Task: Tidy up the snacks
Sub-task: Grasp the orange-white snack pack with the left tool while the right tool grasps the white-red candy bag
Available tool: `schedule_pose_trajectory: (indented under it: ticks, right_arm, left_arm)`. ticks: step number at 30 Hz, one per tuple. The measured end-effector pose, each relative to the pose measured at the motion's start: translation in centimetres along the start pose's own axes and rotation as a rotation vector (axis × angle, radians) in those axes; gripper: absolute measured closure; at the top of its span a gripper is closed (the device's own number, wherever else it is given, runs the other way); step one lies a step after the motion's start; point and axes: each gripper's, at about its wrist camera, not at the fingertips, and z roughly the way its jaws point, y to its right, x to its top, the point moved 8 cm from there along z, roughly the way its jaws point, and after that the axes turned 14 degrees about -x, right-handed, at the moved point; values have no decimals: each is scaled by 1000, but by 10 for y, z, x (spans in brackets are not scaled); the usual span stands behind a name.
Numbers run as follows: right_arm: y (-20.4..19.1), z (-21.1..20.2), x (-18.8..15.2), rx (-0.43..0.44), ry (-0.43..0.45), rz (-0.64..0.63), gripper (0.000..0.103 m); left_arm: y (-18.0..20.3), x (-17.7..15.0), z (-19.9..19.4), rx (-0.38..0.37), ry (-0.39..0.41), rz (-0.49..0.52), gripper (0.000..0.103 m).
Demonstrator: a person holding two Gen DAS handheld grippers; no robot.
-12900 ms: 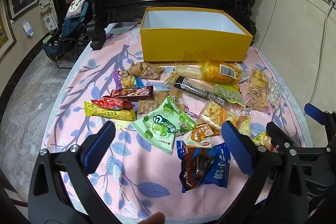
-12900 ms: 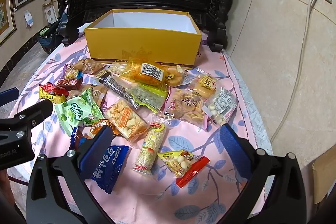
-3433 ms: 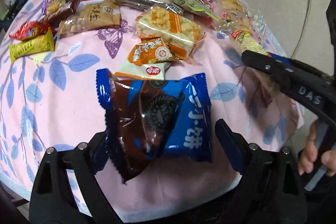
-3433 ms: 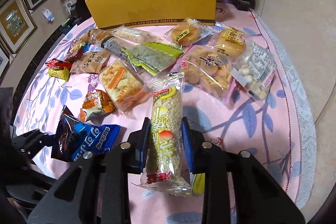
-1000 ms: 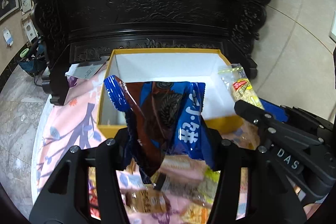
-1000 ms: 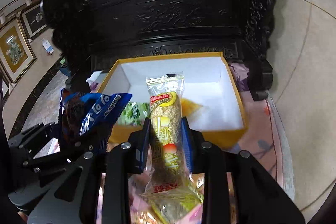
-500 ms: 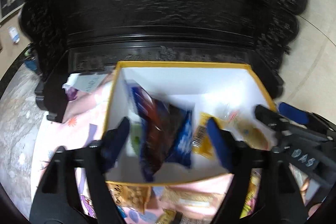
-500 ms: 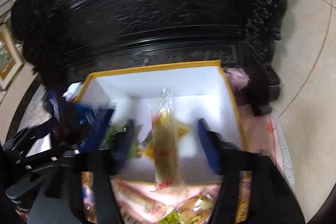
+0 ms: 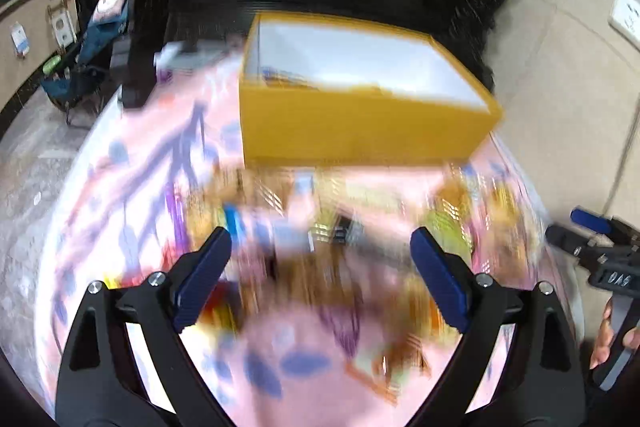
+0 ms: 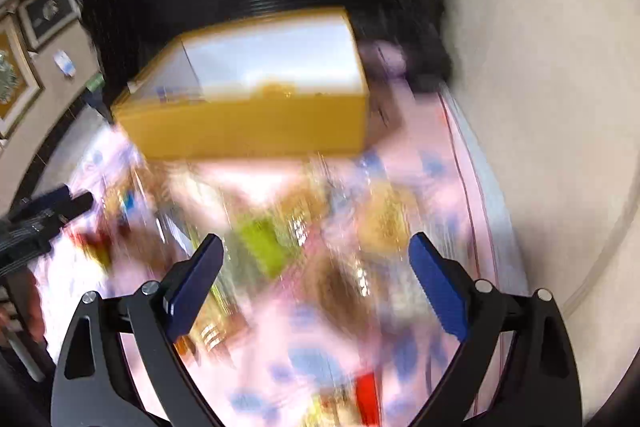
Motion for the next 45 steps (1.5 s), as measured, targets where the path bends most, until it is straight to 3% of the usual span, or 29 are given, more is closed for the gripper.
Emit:
schedule_pose_trajectory:
  ticks: [4, 13, 14, 15, 17, 18, 22, 29, 32, 34, 43, 45]
  right_arm:
    - [11, 10, -73, -57, -85, -17, 9]
    - [13, 46, -108, -93, -156, -20, 9]
    - [15, 45, -109, -93, -134, -19, 9]
    - [12, 43, -109, -82, -100, -24, 17]
    - [4, 36, -109, -65, -79, -41, 46]
    - [0, 35, -109, -62, -88, -44, 53]
    - [-29, 29, -105, 35, -80, -60, 54]
    - [-52, 21, -91, 112, -49, -53, 54]
    - [-49, 21, -92, 113, -56, -37, 54]
    - [-43, 21, -92, 111, -57, -21, 54]
    - [-33, 20, -98, 122, -71, -1, 54]
    - [-36, 22, -99, 126, -77, -5, 54]
  left_arm:
    - [6, -50, -3, -9, -52, -9, 11]
    - [3, -89, -8, -14, -110, -30, 11]
    - [4, -92, -8, -16, -116, -27, 11]
    - [5, -96, -7, -21, -127, -22, 11]
    - [10, -103, -3, -34, -148, -10, 11]
    - [14, -106, 1, -41, -159, -2, 11]
    - [28, -110, 16, -82, -180, 12, 11]
    - [46, -115, 38, -118, -203, 56, 10]
    - [50, -118, 51, -105, -212, 105, 13]
    - [49, -120, 59, -95, -232, 113, 24]
    - [55, -121, 73, -24, -184, 208, 24]
    - [58, -122, 72, -9, -159, 236, 30]
